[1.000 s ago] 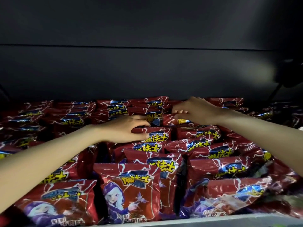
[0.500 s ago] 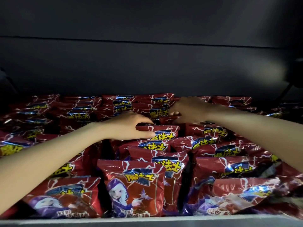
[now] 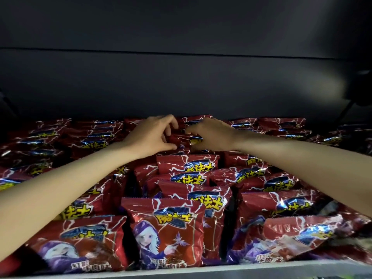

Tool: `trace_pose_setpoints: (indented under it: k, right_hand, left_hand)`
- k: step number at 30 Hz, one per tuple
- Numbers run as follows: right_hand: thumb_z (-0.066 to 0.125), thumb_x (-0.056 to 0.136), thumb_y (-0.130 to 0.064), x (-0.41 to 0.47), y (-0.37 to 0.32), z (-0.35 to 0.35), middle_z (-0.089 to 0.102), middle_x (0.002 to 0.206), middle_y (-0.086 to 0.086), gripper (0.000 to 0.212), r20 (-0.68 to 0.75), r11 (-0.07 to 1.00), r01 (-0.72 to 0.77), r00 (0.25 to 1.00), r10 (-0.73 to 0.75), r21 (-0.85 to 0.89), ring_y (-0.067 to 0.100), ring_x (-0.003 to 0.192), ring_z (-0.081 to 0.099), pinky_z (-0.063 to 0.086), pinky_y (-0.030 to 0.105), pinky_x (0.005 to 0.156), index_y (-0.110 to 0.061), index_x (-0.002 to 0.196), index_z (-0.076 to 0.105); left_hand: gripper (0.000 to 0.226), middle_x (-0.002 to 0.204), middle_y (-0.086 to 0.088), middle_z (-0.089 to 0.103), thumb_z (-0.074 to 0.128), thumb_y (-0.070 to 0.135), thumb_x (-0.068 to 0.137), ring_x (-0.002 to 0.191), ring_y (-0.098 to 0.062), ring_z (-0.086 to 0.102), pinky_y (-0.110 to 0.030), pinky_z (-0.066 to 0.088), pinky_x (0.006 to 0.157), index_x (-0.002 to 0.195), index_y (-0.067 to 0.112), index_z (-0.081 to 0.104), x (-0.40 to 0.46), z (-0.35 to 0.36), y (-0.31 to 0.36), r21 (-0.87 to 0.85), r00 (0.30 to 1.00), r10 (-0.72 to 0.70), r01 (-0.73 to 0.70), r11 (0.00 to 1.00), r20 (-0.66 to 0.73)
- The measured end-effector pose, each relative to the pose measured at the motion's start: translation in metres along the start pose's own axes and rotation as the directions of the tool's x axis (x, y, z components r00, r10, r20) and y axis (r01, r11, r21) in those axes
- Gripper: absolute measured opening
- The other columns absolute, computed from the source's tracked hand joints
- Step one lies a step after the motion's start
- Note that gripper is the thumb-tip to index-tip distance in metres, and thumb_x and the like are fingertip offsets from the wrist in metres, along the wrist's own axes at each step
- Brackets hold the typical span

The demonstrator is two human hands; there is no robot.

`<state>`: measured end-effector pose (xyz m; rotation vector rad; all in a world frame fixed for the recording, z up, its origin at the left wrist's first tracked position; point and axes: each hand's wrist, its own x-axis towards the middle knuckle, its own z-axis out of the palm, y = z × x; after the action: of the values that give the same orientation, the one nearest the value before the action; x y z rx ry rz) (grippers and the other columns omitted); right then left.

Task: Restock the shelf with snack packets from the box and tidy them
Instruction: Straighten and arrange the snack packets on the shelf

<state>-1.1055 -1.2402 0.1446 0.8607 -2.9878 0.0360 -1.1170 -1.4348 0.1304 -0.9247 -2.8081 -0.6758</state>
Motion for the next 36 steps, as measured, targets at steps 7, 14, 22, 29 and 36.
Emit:
trace_pose_setpoints:
  k: [7, 14, 22, 29, 36]
  right_hand:
    - [0.06, 0.086, -0.005, 0.004, -0.014, 0.008, 0.041, 0.066, -0.004, 0.075, 0.156, 0.962, 0.001, 0.987, 0.043, -0.274, 0.009, 0.055, 0.04, 0.028, 0.025, 0.047, -0.015, 0.148, 0.019]
    - [0.059, 0.081, 0.002, 0.001, -0.02, 0.015, 0.052, 0.07, -0.001, 0.078, 0.093, 0.952, -0.023, 0.994, 0.053, -0.306, 0.017, 0.058, 0.047, 0.023, 0.026, 0.045, -0.017, 0.144, 0.019]
    - [0.061, 0.081, -0.001, -0.006, -0.026, 0.026, 0.059, 0.101, 0.004, 0.082, 0.015, 0.918, -0.056, 0.998, 0.067, -0.393, 0.023, 0.083, 0.06, 0.038, 0.031, 0.061, -0.02, 0.145, 0.013]
    - [0.065, 0.084, -0.012, -0.004, -0.015, 0.022, 0.061, 0.108, 0.003, 0.071, 0.001, 0.953, -0.1, 0.994, 0.105, -0.285, 0.023, 0.092, 0.061, 0.041, 0.031, 0.067, -0.023, 0.143, 0.026]
    - [0.067, 0.083, -0.044, 0.002, -0.002, 0.005, 0.066, 0.099, -0.006, 0.028, -0.114, 0.977, -0.138, 0.986, 0.121, -0.161, 0.019, 0.095, 0.062, 0.034, 0.027, 0.069, -0.027, 0.104, 0.06]
  left_hand:
    - [0.027, 0.099, 0.009, 0.05, 0.075, 0.031, 0.078, 0.076, -0.007, 0.048, -0.026, 0.042, 0.067, 0.1, 0.023, 0.062, 0.01, 0.008, -0.006, 0.217, 0.998, 0.052, -0.058, 0.975, 0.035]
    - [0.023, 0.089, 0.016, 0.054, 0.067, 0.044, 0.082, 0.065, 0.002, 0.046, -0.023, 0.033, 0.055, 0.098, 0.028, 0.063, 0.006, -0.002, -0.016, 0.268, 0.999, 0.049, -0.053, 0.962, 0.024]
    - [0.025, 0.09, 0.015, 0.058, 0.068, 0.044, 0.081, 0.064, 0.006, 0.044, -0.016, 0.029, 0.053, 0.099, 0.027, 0.064, 0.0, 0.0, -0.023, 0.243, 0.992, 0.126, -0.118, 0.963, -0.016]
    - [0.031, 0.092, 0.015, 0.06, 0.078, 0.032, 0.074, 0.075, -0.003, 0.056, -0.031, 0.05, 0.066, 0.101, 0.029, 0.063, -0.007, -0.014, -0.032, 0.097, 0.995, 0.095, -0.095, 0.991, 0.001]
    - [0.025, 0.097, 0.016, 0.064, 0.074, 0.023, 0.08, 0.081, 0.0, 0.058, -0.025, 0.049, 0.071, 0.102, 0.03, 0.065, -0.007, -0.016, -0.048, 0.137, 0.997, 0.019, -0.029, 0.99, 0.08]
